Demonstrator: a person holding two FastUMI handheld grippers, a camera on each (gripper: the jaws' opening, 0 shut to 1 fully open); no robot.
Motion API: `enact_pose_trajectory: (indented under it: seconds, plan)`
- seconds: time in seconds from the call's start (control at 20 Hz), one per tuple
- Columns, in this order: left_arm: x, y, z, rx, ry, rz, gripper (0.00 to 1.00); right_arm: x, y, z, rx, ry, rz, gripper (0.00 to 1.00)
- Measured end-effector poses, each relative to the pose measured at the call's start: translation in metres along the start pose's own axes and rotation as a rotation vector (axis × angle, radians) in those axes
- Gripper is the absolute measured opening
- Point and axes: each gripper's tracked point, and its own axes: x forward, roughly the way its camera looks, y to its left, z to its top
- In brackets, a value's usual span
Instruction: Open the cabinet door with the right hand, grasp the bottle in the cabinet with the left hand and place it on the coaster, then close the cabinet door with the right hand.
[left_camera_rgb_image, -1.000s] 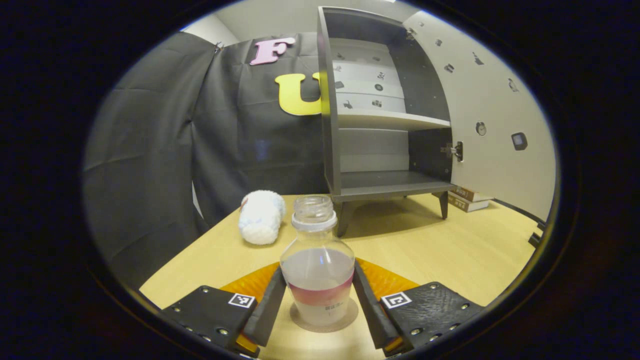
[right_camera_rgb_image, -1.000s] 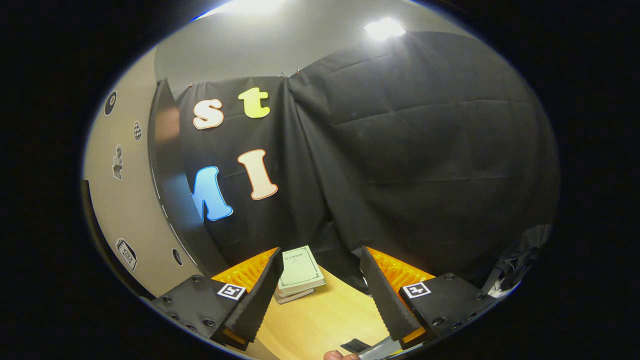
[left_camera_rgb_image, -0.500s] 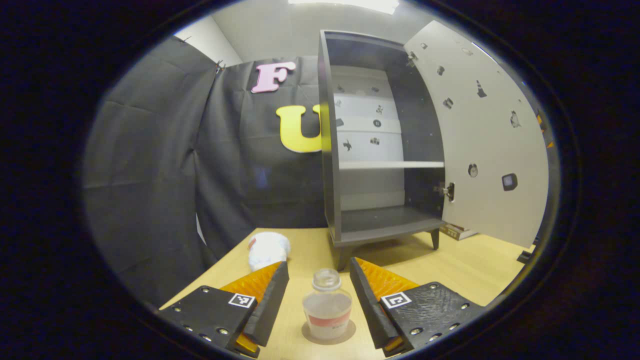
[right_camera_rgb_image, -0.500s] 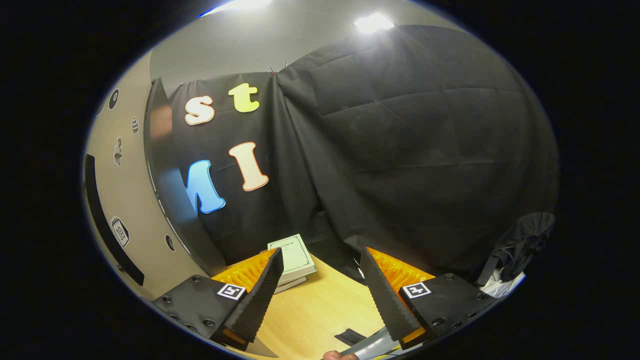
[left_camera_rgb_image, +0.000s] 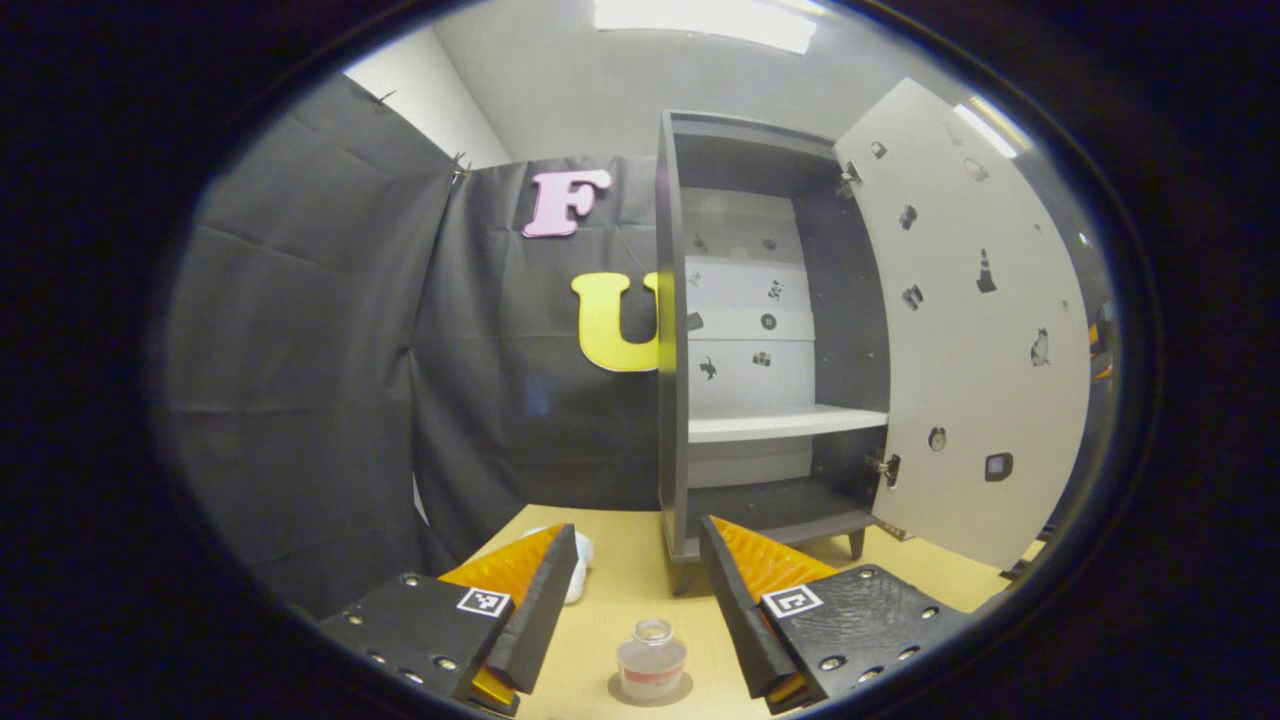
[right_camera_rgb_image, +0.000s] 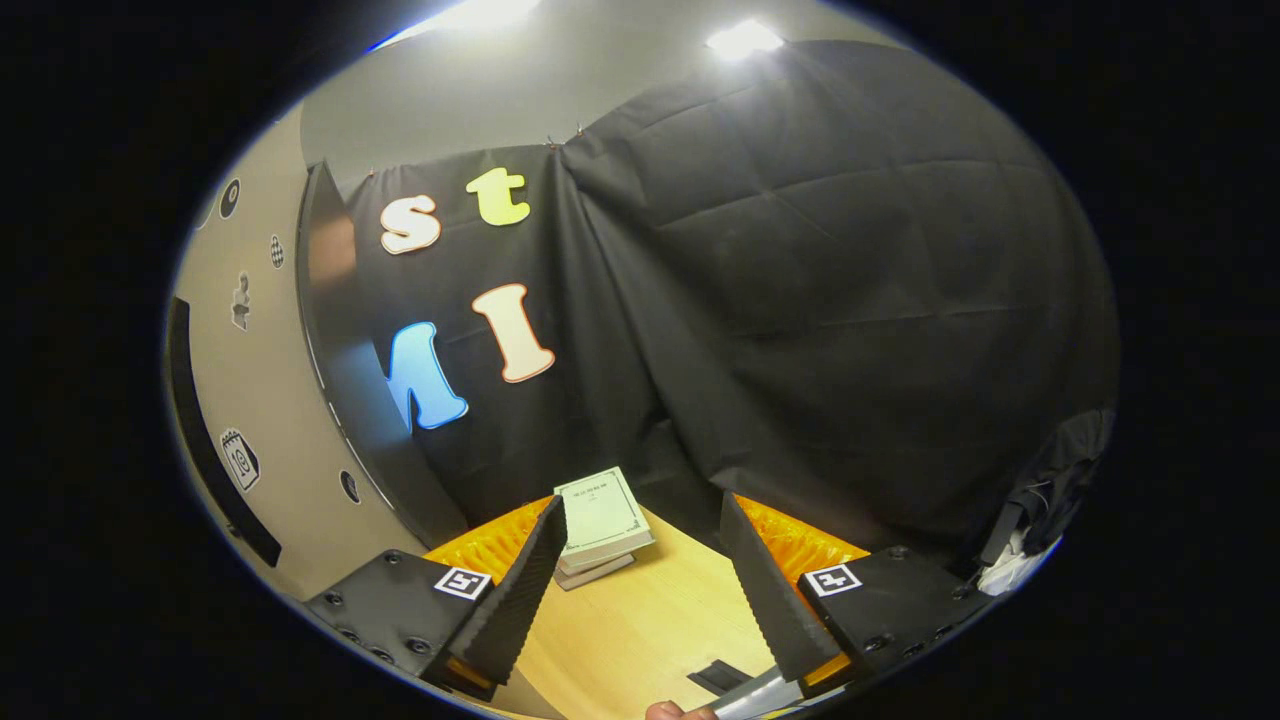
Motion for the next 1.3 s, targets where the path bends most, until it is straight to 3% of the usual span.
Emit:
enact_pose_trajectory:
  seconds: [0.2,0.35,0.5,0.6,0.7,0.75,1.05,1.3]
  plan:
    - [-0.012,-0.003,0.016,-0.007,0.02,0.083,0.74,0.011,0.018,0.011,-0.032,-0.005,0.094,0.98]
    - [-0.019,-0.016,0.023,0.013,0.028,0.102,0.76,0.008,0.039,0.02,-0.04,-0.007,0.18,0.98]
    - [-0.029,-0.023,0.04,0.028,0.01,0.135,0.75,-0.005,0.064,0.032,-0.133,-0.017,0.293,0.98]
    - [-0.033,-0.034,0.051,0.013,0.001,0.134,0.93,-0.017,0.074,0.044,-0.169,-0.031,0.348,0.98]
    - [-0.033,-0.044,0.061,0.0,-0.003,0.134,0.92,-0.031,0.091,0.054,-0.161,-0.028,0.418,0.93]
    - [-0.036,-0.05,0.068,-0.012,-0.009,0.13,0.93,-0.037,0.096,0.058,-0.163,-0.024,0.445,0.98]
    - [-0.051,-0.076,0.102,0.033,-0.027,0.118,0.92,-0.058,0.117,0.08,-0.128,0.002,0.574,0.98]
    - [-0.074,-0.104,0.115,0.016,0.015,0.095,0.95,-0.064,0.129,0.078,-0.218,0.012,0.672,0.98]
